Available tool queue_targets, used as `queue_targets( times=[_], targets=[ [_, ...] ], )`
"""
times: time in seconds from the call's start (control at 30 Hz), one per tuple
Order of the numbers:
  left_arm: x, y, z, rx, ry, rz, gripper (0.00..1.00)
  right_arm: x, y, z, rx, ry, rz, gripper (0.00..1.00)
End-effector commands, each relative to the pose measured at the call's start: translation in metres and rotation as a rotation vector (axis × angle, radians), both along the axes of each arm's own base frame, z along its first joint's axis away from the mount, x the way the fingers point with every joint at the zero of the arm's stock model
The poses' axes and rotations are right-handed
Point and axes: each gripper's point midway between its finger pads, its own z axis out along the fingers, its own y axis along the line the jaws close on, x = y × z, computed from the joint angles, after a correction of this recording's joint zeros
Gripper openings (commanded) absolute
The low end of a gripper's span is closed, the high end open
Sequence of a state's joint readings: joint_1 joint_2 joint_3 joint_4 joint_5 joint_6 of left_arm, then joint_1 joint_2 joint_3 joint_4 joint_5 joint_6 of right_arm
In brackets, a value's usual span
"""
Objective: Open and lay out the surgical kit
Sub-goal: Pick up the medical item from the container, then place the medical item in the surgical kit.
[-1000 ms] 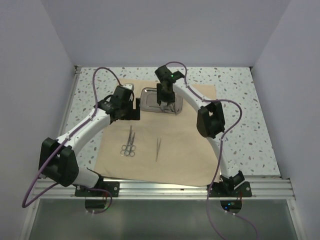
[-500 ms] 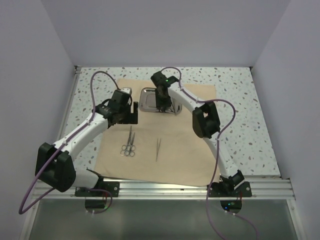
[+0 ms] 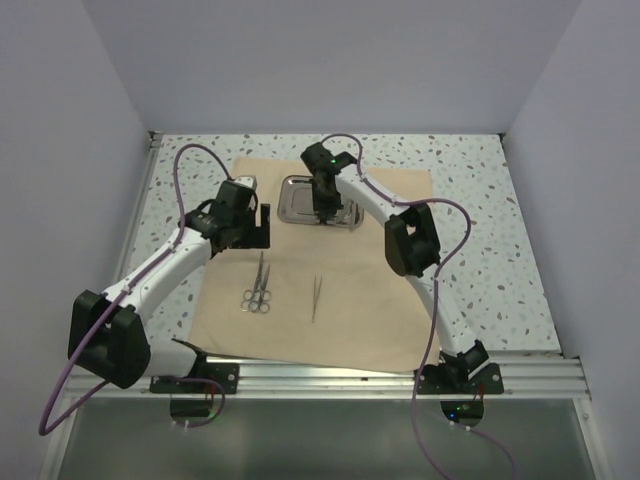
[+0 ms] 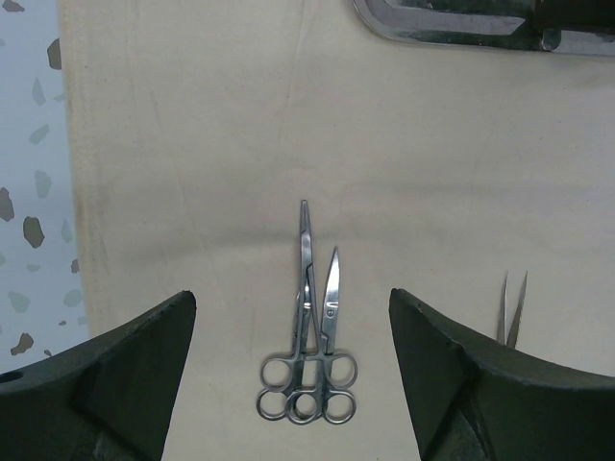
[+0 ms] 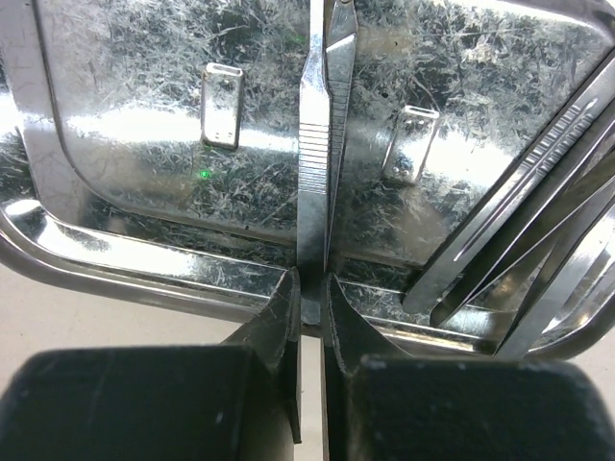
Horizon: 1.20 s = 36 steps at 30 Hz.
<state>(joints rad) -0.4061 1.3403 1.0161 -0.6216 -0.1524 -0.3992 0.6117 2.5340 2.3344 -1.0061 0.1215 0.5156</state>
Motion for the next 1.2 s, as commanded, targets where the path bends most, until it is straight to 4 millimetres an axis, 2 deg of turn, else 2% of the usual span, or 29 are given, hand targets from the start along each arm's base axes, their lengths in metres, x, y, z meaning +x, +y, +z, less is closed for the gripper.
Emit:
queue_targets(
  times=[0.0,0.17,0.2,0.3,0.4,0.47,0.5,0.53,0.57,0.6,0.63,0.67,0.7,0.73,0.77,0.8,0.83,0.87,0.9,0.97,1.07,1.13,1.17],
  targets=[
    [0.007,-0.002,0.008,-0.014,-0.043,-0.017,0.85,-0.008,-0.005,0.019,-0.023,-0.003,0.007,0.00],
    [0.009,-0.003,0.008,-0.019,-0.048,-0.017,0.85,-0.005,-0.001,0.069,0.029,-0.076,0.010,0.00],
    [0.010,-0.004,0.008,-0.020,-0.048,-0.020,0.85,-0.005,-0.002,0.086,0.046,-0.101,0.011,0.00],
    [0.012,-0.004,0.011,-0.023,-0.056,-0.020,0.85,-0.013,-0.009,0.108,0.052,-0.124,0.015,0.00],
    [0.014,-0.005,0.013,-0.023,-0.060,-0.023,0.85,-0.025,-0.021,0.123,0.044,-0.132,0.016,0.00],
    [0.015,-0.006,0.014,-0.023,-0.063,-0.027,0.85,-0.034,-0.028,0.125,0.036,-0.126,0.017,0.00],
    [0.016,-0.007,0.014,-0.023,-0.063,-0.031,0.85,-0.045,-0.035,0.115,0.011,-0.091,0.020,0.00],
    [0.017,-0.007,0.014,-0.022,-0.061,-0.031,0.85,-0.053,-0.041,0.127,0.017,-0.105,0.022,0.00],
    [0.018,-0.008,0.014,-0.023,-0.062,-0.034,0.85,-0.059,-0.046,0.130,0.015,-0.108,0.019,0.00],
    [0.022,-0.010,0.016,-0.029,-0.070,-0.038,0.85,-0.077,-0.060,0.111,-0.025,-0.053,0.020,0.00],
    [0.023,-0.012,0.016,-0.031,-0.070,-0.042,0.85,-0.089,-0.068,0.129,-0.002,-0.083,0.014,0.00],
    [0.028,-0.014,0.014,-0.034,-0.071,-0.046,0.85,-0.111,-0.083,0.104,-0.041,-0.025,0.012,0.00],
    [0.032,-0.017,0.017,-0.043,-0.077,-0.051,0.85,-0.123,-0.093,0.100,-0.047,-0.013,0.005,0.00],
    [0.035,-0.019,0.017,-0.046,-0.077,-0.054,0.85,-0.137,-0.102,0.115,-0.019,-0.047,-0.009,0.00],
    [0.040,-0.022,0.018,-0.050,-0.081,-0.059,0.85,-0.148,-0.110,0.109,-0.019,-0.042,-0.016,0.00],
    [0.048,-0.028,0.018,-0.057,-0.079,-0.065,0.84,-0.175,-0.128,0.084,-0.061,0.023,-0.026,0.00],
    [0.052,-0.031,0.018,-0.063,-0.082,-0.070,0.84,-0.188,-0.136,0.079,-0.061,0.039,-0.045,0.00],
    [0.057,-0.035,0.019,-0.070,-0.083,-0.073,0.84,-0.199,-0.142,0.084,-0.036,0.020,-0.059,0.00],
    [0.068,-0.040,0.020,-0.078,-0.086,-0.080,0.84,-0.222,-0.155,0.064,-0.059,0.079,-0.067,0.00],
    [0.079,-0.048,0.020,-0.087,-0.087,-0.089,0.83,-0.246,-0.165,0.051,-0.038,0.103,-0.091,0.00],
    [0.099,-0.064,0.017,-0.092,-0.082,-0.104,0.84,-0.257,-0.166,0.044,-0.011,0.114,-0.090,0.00],
    [0.114,-0.078,0.009,-0.092,-0.067,-0.115,0.83,-0.269,-0.165,0.031,0.006,0.172,-0.068,0.00],
    [0.119,-0.082,-0.007,-0.083,-0.036,-0.115,0.82,-0.275,-0.163,0.022,0.018,0.200,-0.060,0.00]
  ],
)
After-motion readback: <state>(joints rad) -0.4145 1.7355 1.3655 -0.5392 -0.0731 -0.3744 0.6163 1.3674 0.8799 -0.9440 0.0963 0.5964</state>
